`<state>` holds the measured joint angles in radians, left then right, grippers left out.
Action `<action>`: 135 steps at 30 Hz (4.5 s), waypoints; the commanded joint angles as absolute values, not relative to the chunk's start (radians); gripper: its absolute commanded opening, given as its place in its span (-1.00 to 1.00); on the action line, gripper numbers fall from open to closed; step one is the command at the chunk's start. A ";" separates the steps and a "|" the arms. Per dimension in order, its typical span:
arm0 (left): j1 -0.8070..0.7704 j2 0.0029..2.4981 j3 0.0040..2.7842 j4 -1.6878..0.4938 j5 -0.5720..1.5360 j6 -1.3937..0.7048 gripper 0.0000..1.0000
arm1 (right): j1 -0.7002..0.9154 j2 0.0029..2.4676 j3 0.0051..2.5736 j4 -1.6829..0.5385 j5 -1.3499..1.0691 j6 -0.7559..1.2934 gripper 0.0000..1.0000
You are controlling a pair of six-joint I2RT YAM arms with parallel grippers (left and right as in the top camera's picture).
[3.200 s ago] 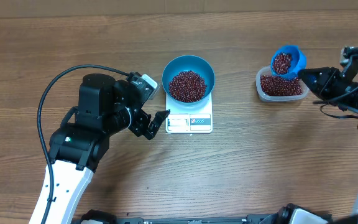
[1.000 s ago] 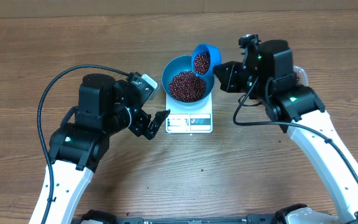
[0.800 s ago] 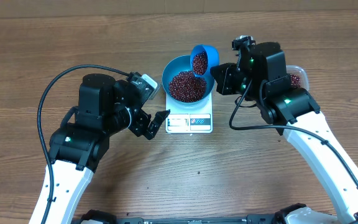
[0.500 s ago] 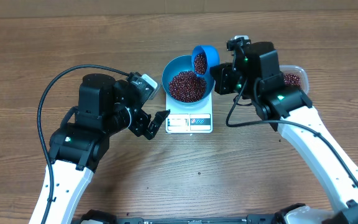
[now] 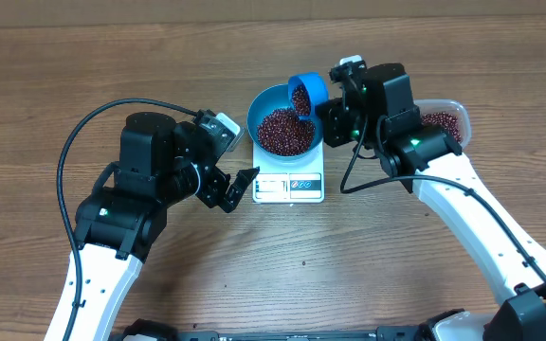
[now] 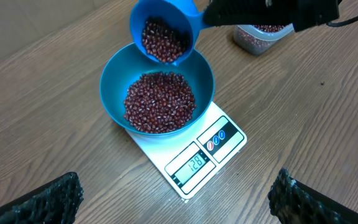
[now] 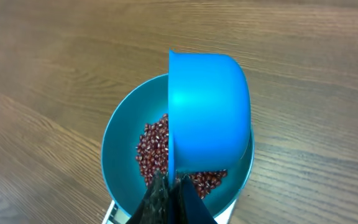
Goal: Scoop item into bowl and weigh 150g on scale
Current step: 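Tilt the scoop slowly to trickle beans into the teal bowl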
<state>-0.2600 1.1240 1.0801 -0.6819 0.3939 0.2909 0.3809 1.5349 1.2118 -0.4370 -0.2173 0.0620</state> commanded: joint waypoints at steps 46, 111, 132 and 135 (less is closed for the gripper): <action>-0.256 1.126 1.104 -0.681 0.416 0.284 0.99 | 0.406 1.529 1.237 -0.431 -0.210 -0.159 -0.93; -0.256 1.126 1.104 -0.681 0.416 0.284 0.99 | 0.406 1.532 1.237 -0.454 -0.213 -0.131 -0.93; -0.256 1.126 1.104 -0.681 0.416 0.284 0.99 | 0.406 1.532 1.237 -0.458 -0.214 0.131 -0.93; -0.256 1.126 1.104 -0.681 0.416 0.284 0.99 | 0.406 1.532 1.237 -0.458 -0.214 0.131 -0.93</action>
